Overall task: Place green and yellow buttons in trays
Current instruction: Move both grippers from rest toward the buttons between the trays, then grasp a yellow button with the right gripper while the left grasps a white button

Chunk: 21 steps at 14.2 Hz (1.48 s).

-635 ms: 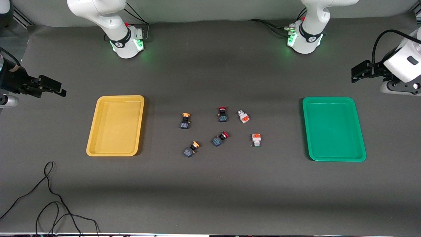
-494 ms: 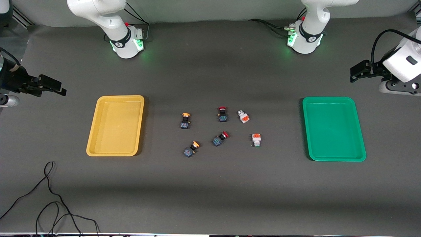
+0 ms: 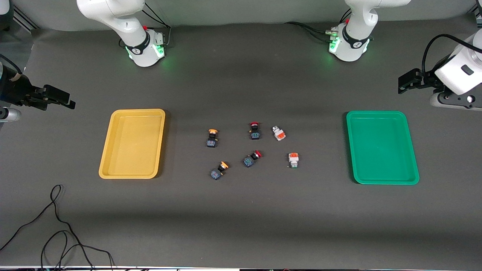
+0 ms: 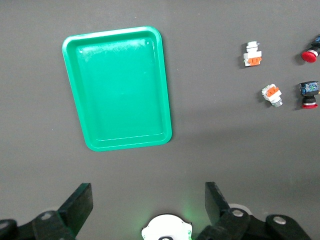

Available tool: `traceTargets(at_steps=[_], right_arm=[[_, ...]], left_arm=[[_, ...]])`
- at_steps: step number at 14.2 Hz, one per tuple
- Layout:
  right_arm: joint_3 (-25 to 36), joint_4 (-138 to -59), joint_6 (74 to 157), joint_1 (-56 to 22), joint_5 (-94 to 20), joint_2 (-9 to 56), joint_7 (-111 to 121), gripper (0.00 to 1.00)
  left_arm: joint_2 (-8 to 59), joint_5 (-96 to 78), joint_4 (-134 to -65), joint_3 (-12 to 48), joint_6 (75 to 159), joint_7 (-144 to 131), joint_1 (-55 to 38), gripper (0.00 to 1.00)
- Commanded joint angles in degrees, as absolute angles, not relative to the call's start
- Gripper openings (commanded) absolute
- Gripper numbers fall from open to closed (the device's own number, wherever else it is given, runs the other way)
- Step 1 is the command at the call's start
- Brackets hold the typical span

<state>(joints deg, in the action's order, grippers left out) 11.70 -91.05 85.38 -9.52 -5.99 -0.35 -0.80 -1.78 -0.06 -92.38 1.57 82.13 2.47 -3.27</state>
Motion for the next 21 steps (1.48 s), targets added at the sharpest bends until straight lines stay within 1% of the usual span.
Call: traceTargets(at_steps=[1, 3, 5, 6, 7, 10, 12, 14, 16, 18, 19, 21], right_arm=[[12.0, -89.9, 83.7, -9.7, -8.3, -0.2, -1.4, 1.0], [12.0, -89.7, 83.1, -9.6, -9.1, 0.5, -3.8, 1.0], [11.3, -89.6, 82.3, -9.9, -9.3, 1.0, -5.4, 1.0], [10.8, -89.4, 82.3, -10.9, -9.6, 1.8, -7.7, 1.0], [10.5, -88.9, 82.3, -13.1, -9.7, 2.5, -10.9, 1.0], [10.5, -86.6, 82.5, -22.2, -10.1, 7.4, -23.3, 1.0], [10.5, -85.2, 83.2, -26.9, -13.6, 10.8, -31.0, 1.0], [10.5, -86.0, 86.9, -31.4, -14.4, 13.0, -34.7, 1.0], [10.5, -88.7, 91.4, -34.8, -15.5, 15.8, -35.9, 1.0], [10.5, -93.2, 98.2, -36.4, -17.0, 17.9, -35.9, 1.0], [10.5, -95.3, 102.4, -38.0, -17.2, 19.5, -36.4, 1.0], [10.5, -98.8, 110.3, -38.9, -17.3, 23.9, -36.5, 1.0]], left_arm=[[-0.4, -0.5, -90.4, 0.8, 80.8, 3.1, -4.0, 1.0], [-0.2, -0.5, -91.0, 1.1, 80.4, 1.6, -4.4, 1.0], [-0.4, -0.7, -94.6, 1.8, 82.1, -1.1, -5.7, 1.0], [-0.4, -0.9, -95.4, 2.4, 83.2, -2.1, -6.9, 1.0], [-0.3, -1.5, -96.5, 2.9, 84.5, -5.9, -8.5, 1.0], [0.1, -1.8, -101.8, 4.1, 92.2, -19.8, -15.8, 1.0], [1.4, -3.9, -103.8, 4.2, 97.1, -30.6, -20.3, 1.0], [3.9, -4.8, -103.7, 4.2, 100.2, -42.1, -25.0, 1.0], [6.2, -5.1, -103.7, 4.2, 102.5, -48.1, -28.7, 1.0], [8.8, -5.1, -103.5, 4.2, 105.5, -53.1, -32.2, 1.0], [9.6, -5.1, -103.4, 4.2, 106.8, -53.9, -32.8, 1.0], [11.5, -5.1, -103.6, 4.2, 108.3, -54.0, -32.9, 1.0]])
